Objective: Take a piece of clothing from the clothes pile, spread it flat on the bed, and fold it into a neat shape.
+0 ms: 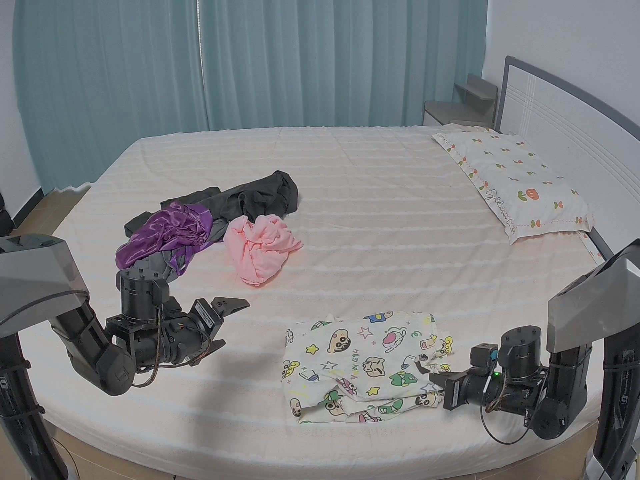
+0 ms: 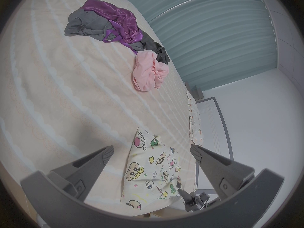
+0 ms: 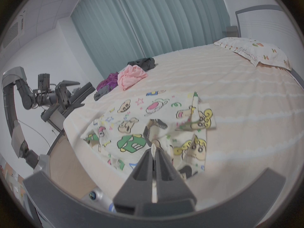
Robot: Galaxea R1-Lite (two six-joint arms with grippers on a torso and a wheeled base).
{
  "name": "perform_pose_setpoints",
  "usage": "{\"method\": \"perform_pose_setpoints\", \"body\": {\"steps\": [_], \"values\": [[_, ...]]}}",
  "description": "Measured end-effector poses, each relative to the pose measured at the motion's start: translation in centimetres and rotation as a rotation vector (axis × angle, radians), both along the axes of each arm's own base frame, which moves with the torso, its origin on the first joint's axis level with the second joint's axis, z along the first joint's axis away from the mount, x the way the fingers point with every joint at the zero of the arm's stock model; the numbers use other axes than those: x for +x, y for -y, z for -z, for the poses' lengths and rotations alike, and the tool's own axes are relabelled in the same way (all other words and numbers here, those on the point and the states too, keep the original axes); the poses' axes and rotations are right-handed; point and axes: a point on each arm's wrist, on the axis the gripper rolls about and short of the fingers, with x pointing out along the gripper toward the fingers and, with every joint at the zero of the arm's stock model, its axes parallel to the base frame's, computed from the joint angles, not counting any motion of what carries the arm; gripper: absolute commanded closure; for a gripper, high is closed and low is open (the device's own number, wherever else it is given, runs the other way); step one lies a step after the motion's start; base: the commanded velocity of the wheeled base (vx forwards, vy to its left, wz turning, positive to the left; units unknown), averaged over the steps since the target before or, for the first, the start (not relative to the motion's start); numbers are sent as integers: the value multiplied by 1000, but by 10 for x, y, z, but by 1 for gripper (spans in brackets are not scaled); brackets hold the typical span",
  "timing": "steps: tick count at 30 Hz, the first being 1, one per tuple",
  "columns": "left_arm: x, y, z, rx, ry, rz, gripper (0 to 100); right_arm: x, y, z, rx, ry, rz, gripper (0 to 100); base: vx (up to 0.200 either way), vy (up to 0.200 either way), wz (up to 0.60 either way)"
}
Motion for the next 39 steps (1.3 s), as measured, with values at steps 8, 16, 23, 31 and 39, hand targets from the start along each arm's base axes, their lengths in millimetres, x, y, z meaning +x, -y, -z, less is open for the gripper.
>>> {"method": "perform_pose_setpoints", "body": {"steps": [8,16,23,31,39], "values": [[0,0,1,1,-2,0,0,-18,9,5,-50,-71,-4,100,0,0,0],[-1,0,1,3,-3,2,0,-22,12,15,-72,-119,6,0,0,0,0],[-1,0,2,4,-6,2,0,-27,17,8,-76,-119,35,0,0,0,0],[-2,1,3,5,-12,4,0,-20,21,-13,17,-57,106,0,0,0,0],[-2,2,6,8,-21,8,0,2,10,-2,75,-51,128,0,0,0,0]]}}
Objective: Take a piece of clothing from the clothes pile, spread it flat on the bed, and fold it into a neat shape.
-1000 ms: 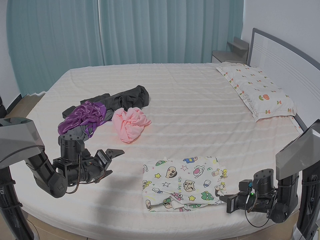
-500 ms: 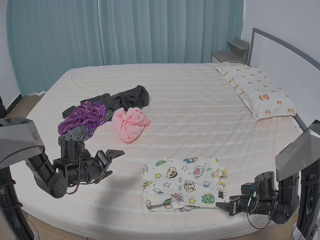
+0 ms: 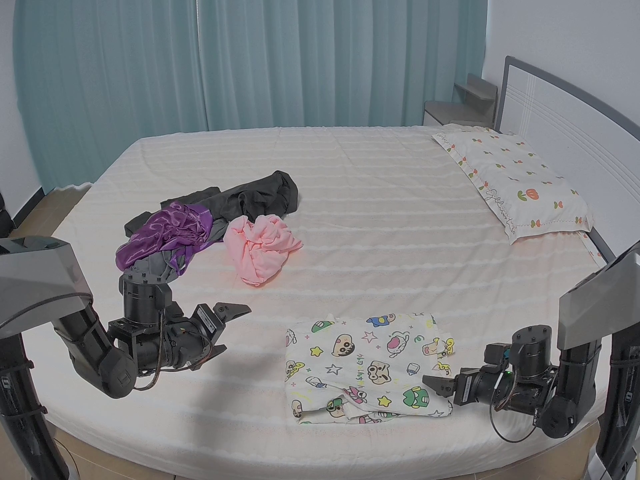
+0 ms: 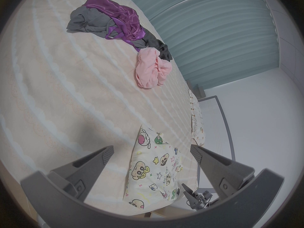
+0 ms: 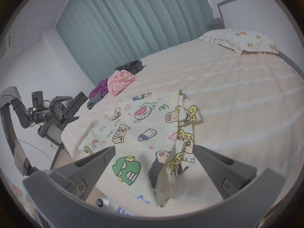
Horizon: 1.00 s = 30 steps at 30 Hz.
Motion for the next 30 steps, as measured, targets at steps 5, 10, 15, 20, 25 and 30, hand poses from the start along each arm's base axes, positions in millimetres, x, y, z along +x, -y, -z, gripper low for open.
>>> {"method": "perform_pose_setpoints", "body": {"steps": [5,10,15,20,25,30], "values": [[1,0,3,2,-5,1,0,9,-8,18,3,-30,-9,100,0,0,0],[2,1,5,3,-10,1,0,11,-8,25,0,-46,-7,100,0,0,0],[2,1,6,4,-12,1,0,11,-7,27,5,-60,13,100,0,0,0],[2,1,6,4,-14,0,0,8,-4,22,9,-59,27,100,0,0,0],[1,1,6,5,-17,2,0,2,3,12,12,-54,44,100,0,0,0],[1,1,7,6,-21,3,0,-3,12,6,9,-60,68,100,0,0,0]]}}
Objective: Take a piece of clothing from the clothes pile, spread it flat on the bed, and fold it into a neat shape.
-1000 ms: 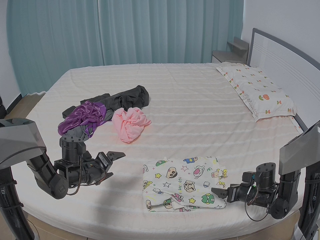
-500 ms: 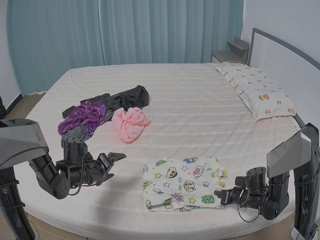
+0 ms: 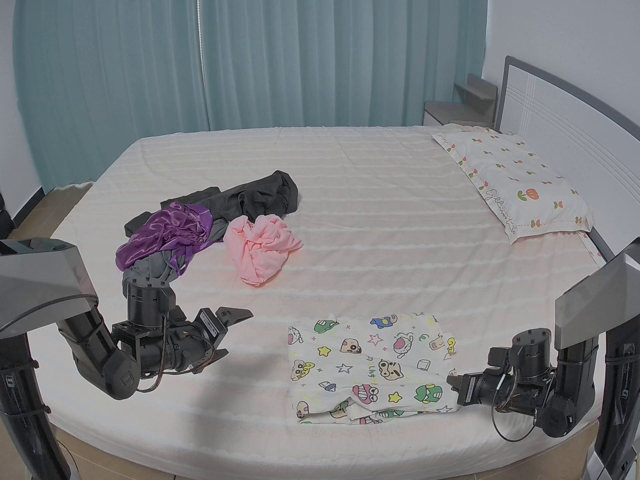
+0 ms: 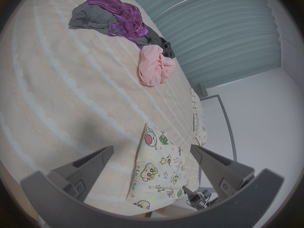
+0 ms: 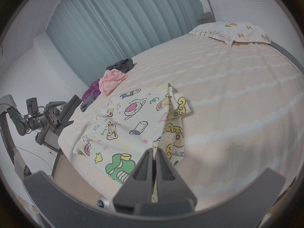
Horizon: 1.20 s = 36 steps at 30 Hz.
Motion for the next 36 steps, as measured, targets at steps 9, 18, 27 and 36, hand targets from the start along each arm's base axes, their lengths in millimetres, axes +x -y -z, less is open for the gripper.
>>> {"method": "perform_pose_setpoints", "body": {"steps": [9,18,27,36], "values": [[-1,1,0,3,1,6,0,-5,3,1,-11,-20,4,0,0,0,0],[-12,16,6,68,11,95,0,3,8,4,8,-16,25,0,0,0,0],[-13,47,26,189,37,206,0,43,11,3,101,58,58,0,0,0,0],[2,82,36,208,97,280,0,68,5,18,132,25,28,0,0,0,0]]}}
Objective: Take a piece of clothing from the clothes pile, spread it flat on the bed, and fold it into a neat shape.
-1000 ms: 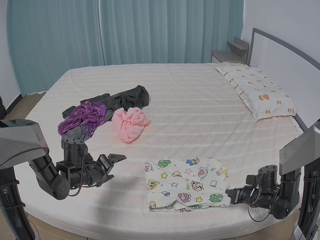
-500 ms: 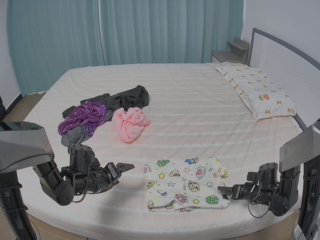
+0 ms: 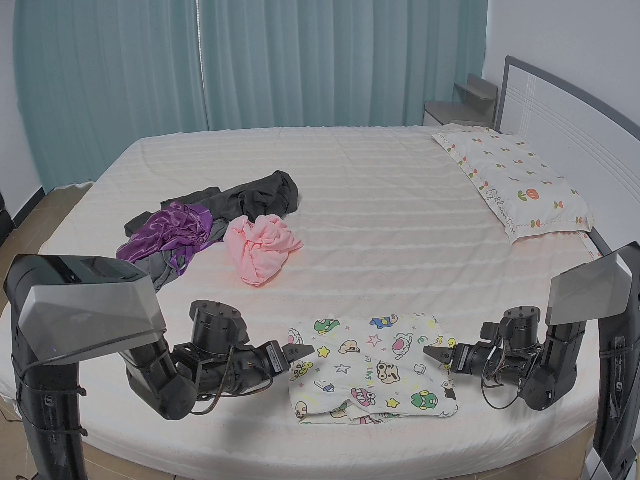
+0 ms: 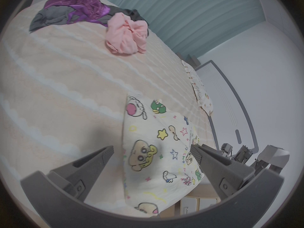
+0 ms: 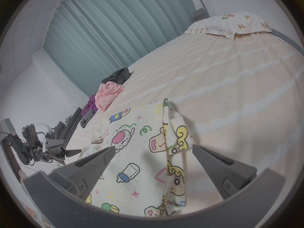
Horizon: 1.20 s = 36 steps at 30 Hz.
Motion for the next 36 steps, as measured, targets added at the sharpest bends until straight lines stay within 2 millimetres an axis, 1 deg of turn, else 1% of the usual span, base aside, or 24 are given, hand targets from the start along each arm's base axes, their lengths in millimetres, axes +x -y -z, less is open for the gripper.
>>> {"method": "perform_pose_setpoints", "body": {"steps": [6,10,14,18,21,25,28,31,36], "values": [[5,13,11,89,44,88,0,2,-4,7,10,-6,-24,0,0,0,0],[4,15,18,108,32,99,0,5,-5,6,15,18,-19,0,0,0,0],[1,15,22,107,18,96,0,11,-1,-1,13,67,21,0,0,0,0],[-2,12,22,70,-3,62,0,16,6,-16,17,111,52,0,0,0,0],[0,11,18,-14,-9,3,0,21,9,-26,24,135,60,0,0,0,0],[2,9,13,-71,13,-28,0,34,6,-32,32,141,46,0,0,0,0],[3,8,12,-81,18,-35,0,44,0,-32,39,145,26,0,0,0,0],[4,6,12,-88,21,-44,0,52,-7,-26,52,138,-11,0,0,0,0],[4,6,11,-91,23,-47,0,55,-15,-14,69,111,-68,0,0,0,0]]}}
